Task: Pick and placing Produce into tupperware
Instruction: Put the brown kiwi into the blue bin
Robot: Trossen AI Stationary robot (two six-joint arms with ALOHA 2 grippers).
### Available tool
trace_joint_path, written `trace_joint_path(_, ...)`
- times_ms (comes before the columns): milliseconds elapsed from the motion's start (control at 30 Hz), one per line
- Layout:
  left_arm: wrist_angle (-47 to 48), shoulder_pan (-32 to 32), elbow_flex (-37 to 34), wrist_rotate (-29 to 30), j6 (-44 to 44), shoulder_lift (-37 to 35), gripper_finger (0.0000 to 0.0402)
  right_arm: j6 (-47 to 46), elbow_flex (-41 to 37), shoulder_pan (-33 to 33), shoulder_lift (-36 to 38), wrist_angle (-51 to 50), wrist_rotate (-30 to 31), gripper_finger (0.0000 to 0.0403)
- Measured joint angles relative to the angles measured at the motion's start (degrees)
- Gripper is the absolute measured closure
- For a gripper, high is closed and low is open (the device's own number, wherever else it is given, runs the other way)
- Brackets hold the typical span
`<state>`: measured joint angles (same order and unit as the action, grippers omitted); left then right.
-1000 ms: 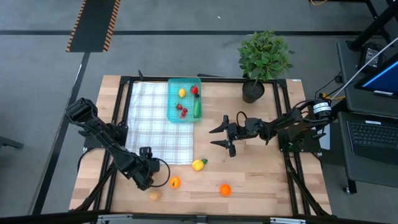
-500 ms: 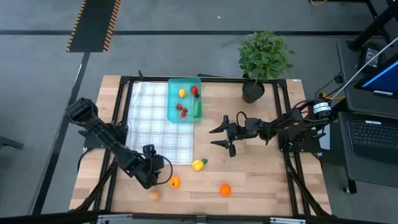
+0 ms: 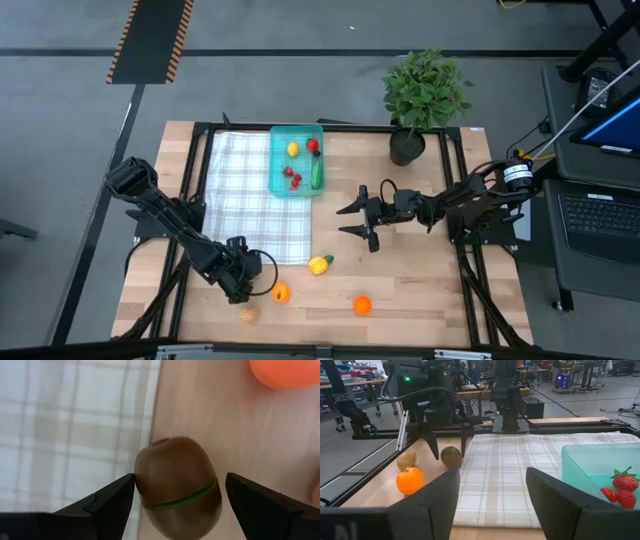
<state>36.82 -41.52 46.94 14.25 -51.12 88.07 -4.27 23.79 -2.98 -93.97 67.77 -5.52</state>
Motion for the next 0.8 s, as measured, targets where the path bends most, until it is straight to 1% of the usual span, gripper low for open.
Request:
trace_joint_path(133,0.00,0.00,0.00,-0.29,-2.36,0.00,0.0099,0.00,0.00,0.00,0.00,-0.01,0.00,0.0171)
trace_joint_path(500,-0.55,0.00,0.00,-0.20,-2.59,0.00,0.0099,0.00,0.00,0.00,0.00,-0.05,0.00,0.0171)
trace_joint_path(800,-0.48,-0.15,0.00,1.03,-4.23,0.00,0.0099,0.02,0.00,0.02,0.00,-0.31,0.00,0.0171)
